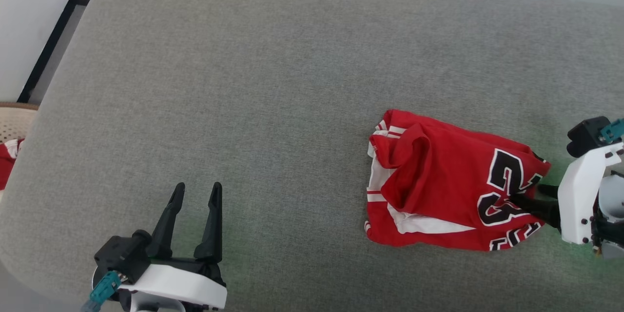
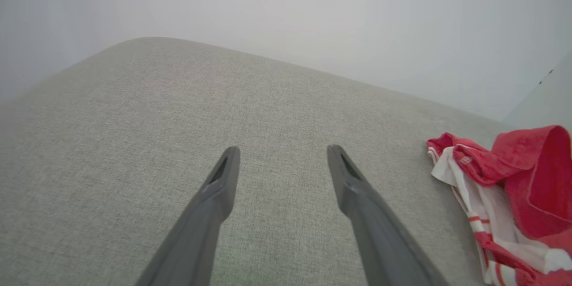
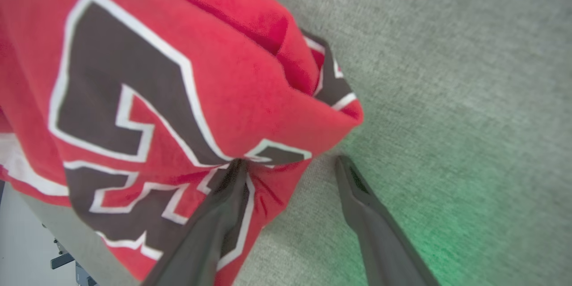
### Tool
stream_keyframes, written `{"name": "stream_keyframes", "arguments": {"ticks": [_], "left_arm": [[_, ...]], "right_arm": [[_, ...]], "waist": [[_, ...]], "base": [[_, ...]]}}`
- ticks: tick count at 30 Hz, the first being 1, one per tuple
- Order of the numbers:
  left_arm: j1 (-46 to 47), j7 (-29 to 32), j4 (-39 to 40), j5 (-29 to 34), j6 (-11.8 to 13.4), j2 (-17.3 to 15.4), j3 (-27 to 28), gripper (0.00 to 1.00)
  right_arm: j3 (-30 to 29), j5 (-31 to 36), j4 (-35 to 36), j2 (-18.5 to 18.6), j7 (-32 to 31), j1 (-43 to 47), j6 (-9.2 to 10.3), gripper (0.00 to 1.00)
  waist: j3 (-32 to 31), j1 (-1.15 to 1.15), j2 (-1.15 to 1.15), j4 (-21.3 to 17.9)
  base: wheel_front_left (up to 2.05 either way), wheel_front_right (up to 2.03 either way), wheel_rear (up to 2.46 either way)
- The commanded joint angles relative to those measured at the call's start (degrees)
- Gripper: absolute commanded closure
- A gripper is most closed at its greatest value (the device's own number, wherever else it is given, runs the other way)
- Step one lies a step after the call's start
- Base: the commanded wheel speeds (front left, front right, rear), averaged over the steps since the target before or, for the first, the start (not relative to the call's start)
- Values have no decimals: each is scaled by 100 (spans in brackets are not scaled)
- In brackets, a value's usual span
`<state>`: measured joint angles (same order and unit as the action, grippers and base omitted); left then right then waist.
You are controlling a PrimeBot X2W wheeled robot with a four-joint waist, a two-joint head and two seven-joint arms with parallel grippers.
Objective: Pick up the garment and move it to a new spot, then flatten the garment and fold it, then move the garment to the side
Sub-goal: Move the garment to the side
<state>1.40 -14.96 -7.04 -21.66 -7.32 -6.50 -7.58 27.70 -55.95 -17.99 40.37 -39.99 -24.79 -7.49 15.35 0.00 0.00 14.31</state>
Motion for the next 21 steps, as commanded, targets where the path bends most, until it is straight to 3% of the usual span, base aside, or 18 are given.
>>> {"name": "stream_keyframes", "arguments": {"ticks": [1, 2, 4, 5, 11, 21], "left_arm": [[93, -29, -6, -54, -17, 6, 3, 0], [92, -29, -20, -60, -17, 8, 0, 0], [95, -29, -40, -65, -17, 3, -27, 0], [105, -29, -45, -75, -17, -3, -22, 0], [229, -29, -28, -117, -17, -81, -18, 0], [792, -29, 27, -109, -17, -311, -106, 0]], "right_arm": [[268, -14, -153, -253, -151, 226, 0, 0], [292, -64, -194, -321, -231, 241, 0, 0], [386, -62, -184, -378, -369, 240, -1, 90], [386, -79, -155, -383, -367, 242, -1, 100], [78, -142, 159, -150, -224, 70, 0, 100], [-494, 186, 353, 449, -43, -433, 3, 100]], "waist": [[35, 0, 0, 39], [43, 0, 0, 56], [48, 0, 0, 81], [49, 0, 0, 83], [62, 0, 0, -52], [235, 0, 0, -626]], "base": [[0, 0, 0], [0, 0, 0], [0, 0, 0], [0, 0, 0], [0, 0, 0], [0, 0, 0]]}}
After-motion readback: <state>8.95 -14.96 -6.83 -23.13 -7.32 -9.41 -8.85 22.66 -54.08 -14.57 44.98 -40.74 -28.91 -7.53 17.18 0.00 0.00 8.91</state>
